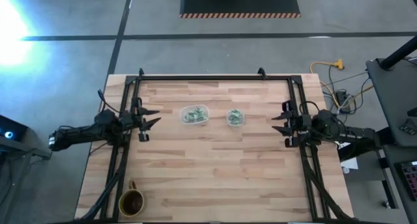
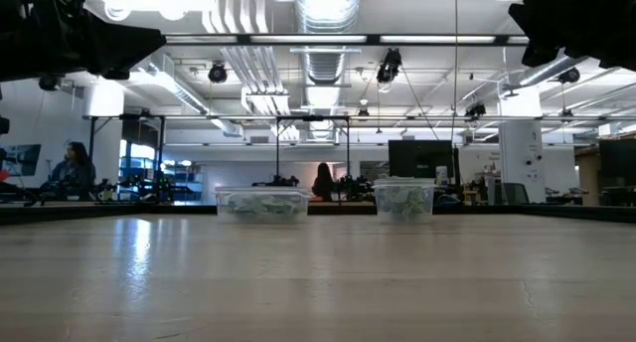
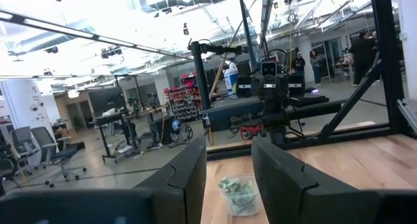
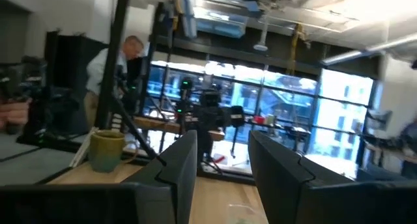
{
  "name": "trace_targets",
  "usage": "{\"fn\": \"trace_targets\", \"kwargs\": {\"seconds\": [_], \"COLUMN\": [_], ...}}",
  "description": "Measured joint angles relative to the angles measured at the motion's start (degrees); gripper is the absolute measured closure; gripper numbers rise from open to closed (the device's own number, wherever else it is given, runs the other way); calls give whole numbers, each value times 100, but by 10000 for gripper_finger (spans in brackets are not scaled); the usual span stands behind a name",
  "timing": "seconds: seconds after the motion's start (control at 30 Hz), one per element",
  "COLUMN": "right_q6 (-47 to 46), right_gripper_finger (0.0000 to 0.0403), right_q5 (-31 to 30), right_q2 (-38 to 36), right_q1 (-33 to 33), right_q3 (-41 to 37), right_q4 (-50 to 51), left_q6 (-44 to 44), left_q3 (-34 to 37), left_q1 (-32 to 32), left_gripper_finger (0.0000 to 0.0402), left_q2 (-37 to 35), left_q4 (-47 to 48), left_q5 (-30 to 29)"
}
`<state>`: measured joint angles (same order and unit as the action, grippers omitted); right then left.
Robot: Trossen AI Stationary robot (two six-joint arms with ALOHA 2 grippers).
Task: Pick and place Stevia / Truvia into bins
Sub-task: Return to Home Position
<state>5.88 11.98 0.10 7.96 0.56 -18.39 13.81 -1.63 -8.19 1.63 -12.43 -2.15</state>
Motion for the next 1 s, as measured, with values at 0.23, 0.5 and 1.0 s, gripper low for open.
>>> {"fn": "trace_targets", "kwargs": {"seconds": [0.23, 0.5, 1.0], "right_q6": [-206, 49, -302], "right_gripper_finger": [275, 275, 275], "right_q5": [-955, -1265, -1521], "right_q2": [131, 215, -10], "right_q1": [-580, -968, -985], "right_q3": [-4, -4, -4], "right_q4": [284, 672, 1572], "left_q6": [-106, -123, -121], "left_q3": [0, 0, -63], "left_q1": [0, 0, 0], "left_gripper_finger": [294, 294, 294], "left_q2": [1, 2, -3], "left_q4": [157, 280, 603], "left_q5": [0, 0, 0]}}
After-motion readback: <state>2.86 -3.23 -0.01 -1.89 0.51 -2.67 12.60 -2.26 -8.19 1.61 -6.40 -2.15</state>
